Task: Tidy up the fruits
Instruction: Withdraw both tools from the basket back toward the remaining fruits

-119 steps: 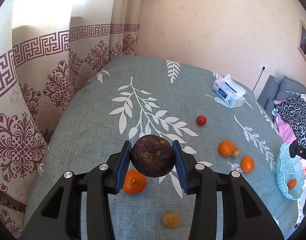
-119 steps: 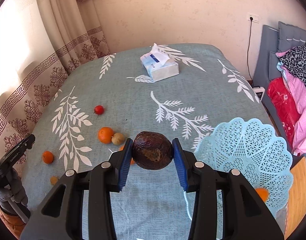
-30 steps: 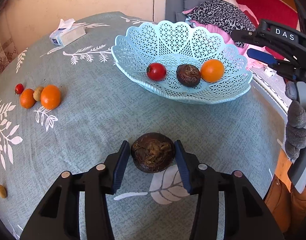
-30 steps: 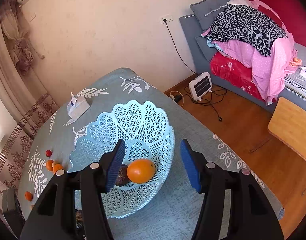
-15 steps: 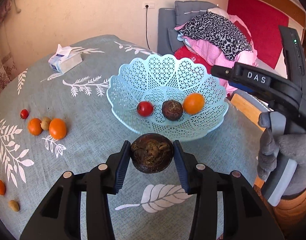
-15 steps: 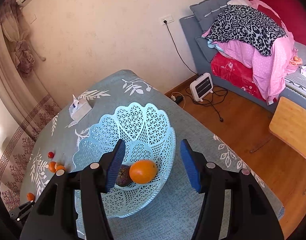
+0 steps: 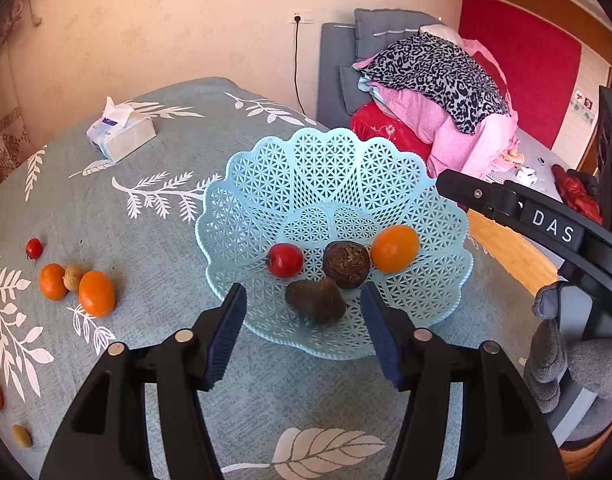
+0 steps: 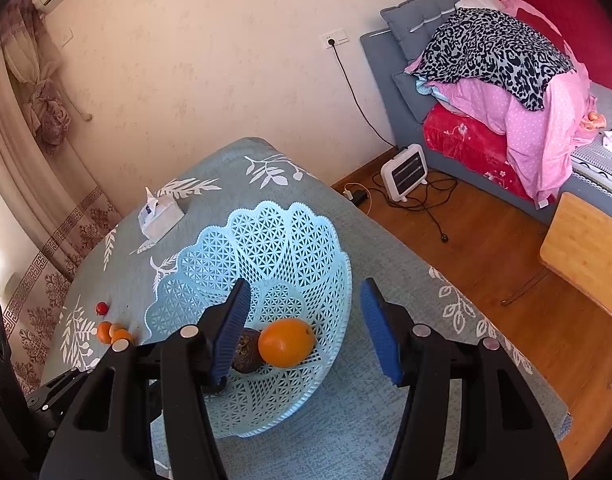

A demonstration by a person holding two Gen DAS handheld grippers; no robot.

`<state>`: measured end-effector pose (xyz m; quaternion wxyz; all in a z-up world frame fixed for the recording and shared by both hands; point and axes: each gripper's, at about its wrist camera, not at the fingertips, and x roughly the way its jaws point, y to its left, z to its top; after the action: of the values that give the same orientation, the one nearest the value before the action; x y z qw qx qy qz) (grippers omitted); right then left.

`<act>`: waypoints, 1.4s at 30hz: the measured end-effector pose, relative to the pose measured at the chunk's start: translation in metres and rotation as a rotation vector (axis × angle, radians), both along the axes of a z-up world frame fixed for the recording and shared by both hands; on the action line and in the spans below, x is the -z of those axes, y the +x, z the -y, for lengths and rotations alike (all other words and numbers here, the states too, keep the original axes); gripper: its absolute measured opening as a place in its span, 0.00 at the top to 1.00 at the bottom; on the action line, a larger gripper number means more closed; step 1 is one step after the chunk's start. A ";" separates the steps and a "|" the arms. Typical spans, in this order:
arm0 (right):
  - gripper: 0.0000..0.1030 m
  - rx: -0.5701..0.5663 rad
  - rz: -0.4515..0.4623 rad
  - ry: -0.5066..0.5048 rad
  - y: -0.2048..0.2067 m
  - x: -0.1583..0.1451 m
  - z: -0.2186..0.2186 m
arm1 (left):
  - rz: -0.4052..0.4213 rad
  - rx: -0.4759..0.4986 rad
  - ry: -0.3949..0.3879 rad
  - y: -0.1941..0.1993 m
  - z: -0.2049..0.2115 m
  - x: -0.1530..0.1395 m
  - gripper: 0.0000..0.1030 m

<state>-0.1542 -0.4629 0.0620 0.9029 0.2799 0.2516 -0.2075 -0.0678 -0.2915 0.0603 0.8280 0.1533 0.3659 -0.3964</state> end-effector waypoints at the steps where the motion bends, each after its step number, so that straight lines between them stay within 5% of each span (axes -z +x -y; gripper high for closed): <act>1: 0.43 0.000 0.000 -0.001 0.000 0.000 0.000 | -0.004 -0.010 -0.005 0.002 -0.003 -0.001 0.40; 10: 0.43 -0.007 0.001 -0.022 0.001 -0.001 -0.006 | 0.063 -0.095 -0.046 0.008 -0.034 -0.024 0.23; 25: 0.43 -0.057 0.026 -0.065 0.003 -0.012 -0.030 | 0.152 -0.309 -0.110 0.033 -0.128 -0.061 0.21; 30: 0.33 -0.074 0.026 -0.071 0.006 -0.013 -0.039 | 0.144 -0.388 -0.118 0.046 -0.166 -0.061 0.21; 42: 0.28 -0.130 0.017 -0.076 0.015 -0.017 -0.060 | 0.118 -0.602 -0.089 0.075 -0.259 -0.042 0.21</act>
<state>-0.1394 -0.4028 0.0790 0.9266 0.2301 0.2535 -0.1557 0.0075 -0.0328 0.1027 0.9339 0.0243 0.3285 -0.1393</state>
